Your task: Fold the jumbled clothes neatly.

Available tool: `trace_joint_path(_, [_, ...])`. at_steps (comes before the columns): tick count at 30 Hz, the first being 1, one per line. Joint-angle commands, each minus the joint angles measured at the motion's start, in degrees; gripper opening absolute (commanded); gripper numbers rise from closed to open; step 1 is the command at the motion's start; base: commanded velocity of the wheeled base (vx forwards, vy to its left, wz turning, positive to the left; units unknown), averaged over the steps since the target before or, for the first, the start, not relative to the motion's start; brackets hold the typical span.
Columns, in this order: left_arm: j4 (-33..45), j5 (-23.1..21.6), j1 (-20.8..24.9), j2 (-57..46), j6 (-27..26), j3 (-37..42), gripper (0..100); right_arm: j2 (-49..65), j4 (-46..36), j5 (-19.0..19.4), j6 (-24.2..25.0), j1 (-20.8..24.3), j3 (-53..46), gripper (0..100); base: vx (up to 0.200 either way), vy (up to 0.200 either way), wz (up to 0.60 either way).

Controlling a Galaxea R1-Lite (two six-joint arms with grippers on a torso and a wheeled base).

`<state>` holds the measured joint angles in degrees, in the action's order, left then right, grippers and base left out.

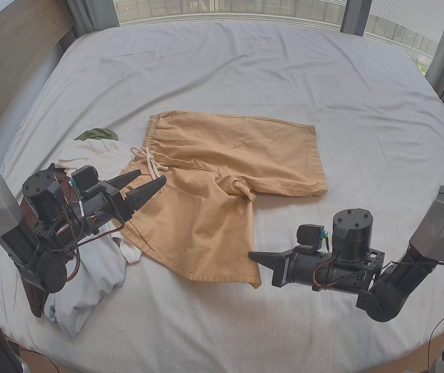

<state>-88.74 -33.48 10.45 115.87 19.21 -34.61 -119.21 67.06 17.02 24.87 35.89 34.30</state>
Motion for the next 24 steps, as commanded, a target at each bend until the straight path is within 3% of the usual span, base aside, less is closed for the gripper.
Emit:
trace_joint_path(1, [0.0,0.0,0.0,0.4,0.0,0.1,100,1.7,-0.1,0.0,0.0,0.1,-0.6,0,0.000,0.000,0.00])
trace_joint_path(24, [0.0,0.0,0.1,1.3,-0.1,0.1,100,1.9,0.1,-0.1,-3.6,-0.8,-3.5,0,0.000,0.000,0.00])
